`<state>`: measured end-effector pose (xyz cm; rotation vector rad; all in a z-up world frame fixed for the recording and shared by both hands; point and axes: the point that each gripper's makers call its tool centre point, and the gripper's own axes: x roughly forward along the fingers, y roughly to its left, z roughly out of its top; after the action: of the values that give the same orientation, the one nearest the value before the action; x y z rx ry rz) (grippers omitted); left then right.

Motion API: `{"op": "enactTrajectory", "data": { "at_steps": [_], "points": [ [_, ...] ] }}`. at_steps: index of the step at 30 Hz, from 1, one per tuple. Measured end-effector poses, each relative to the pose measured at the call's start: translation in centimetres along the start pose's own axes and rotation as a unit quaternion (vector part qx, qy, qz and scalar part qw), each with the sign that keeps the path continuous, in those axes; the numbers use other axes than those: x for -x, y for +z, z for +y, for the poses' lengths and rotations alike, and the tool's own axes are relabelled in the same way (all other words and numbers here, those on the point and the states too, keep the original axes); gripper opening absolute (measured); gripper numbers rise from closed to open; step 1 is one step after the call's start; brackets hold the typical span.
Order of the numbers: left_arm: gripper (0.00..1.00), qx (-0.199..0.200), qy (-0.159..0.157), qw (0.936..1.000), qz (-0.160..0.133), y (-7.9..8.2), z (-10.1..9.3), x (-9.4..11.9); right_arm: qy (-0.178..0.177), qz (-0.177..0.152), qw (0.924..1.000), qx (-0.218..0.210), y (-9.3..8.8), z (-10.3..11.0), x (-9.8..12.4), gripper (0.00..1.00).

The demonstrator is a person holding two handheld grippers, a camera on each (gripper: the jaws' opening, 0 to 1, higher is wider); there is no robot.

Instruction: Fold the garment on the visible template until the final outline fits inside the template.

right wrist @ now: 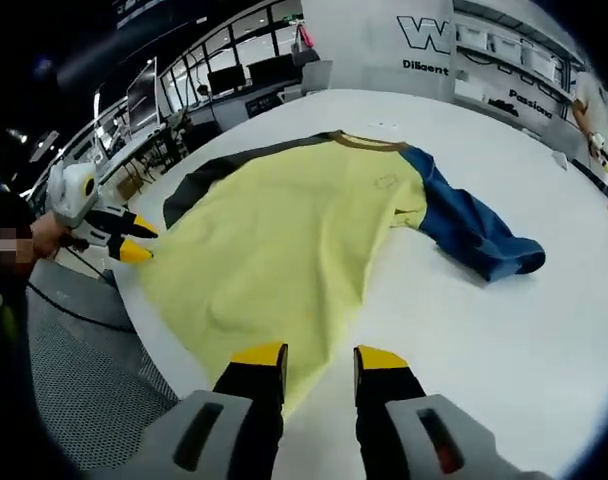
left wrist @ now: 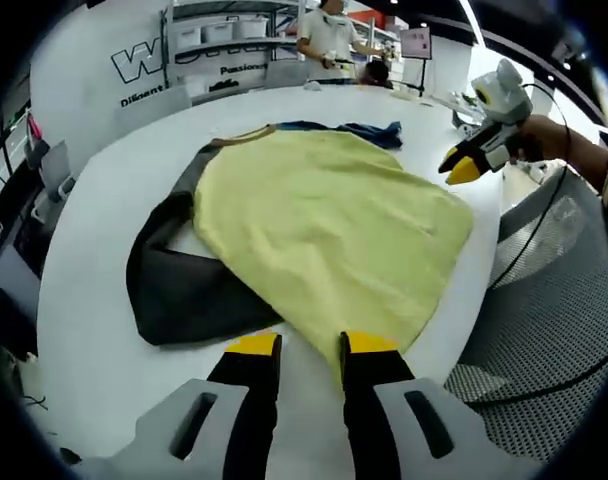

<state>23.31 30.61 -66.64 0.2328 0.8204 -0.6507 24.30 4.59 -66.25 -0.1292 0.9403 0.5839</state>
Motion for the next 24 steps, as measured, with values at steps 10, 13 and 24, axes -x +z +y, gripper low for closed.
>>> {"op": "enactTrajectory", "data": {
  "at_steps": [10, 13, 24],
  "points": [
    [0.07, -0.002, -0.013, 0.9996, 0.026, -1.0, -1.2, 0.1, -0.004, 0.032, 0.9992, -0.023, -2.0, 0.6, 0.1, 0.12],
    [0.04, -0.003, -0.015, 0.9994, 0.032, -1.1, -1.3, -0.1, 0.001, 0.034, 0.9990, -0.027, -2.1, 0.8, 0.1, 0.11],
    [0.00, 0.010, -0.010, 0.9991, 0.040, -1.4, -1.1, -0.1, 0.014, 0.020, 0.9981, -0.057, -2.0, 1.2, -0.1, 0.00]
  ]
}}
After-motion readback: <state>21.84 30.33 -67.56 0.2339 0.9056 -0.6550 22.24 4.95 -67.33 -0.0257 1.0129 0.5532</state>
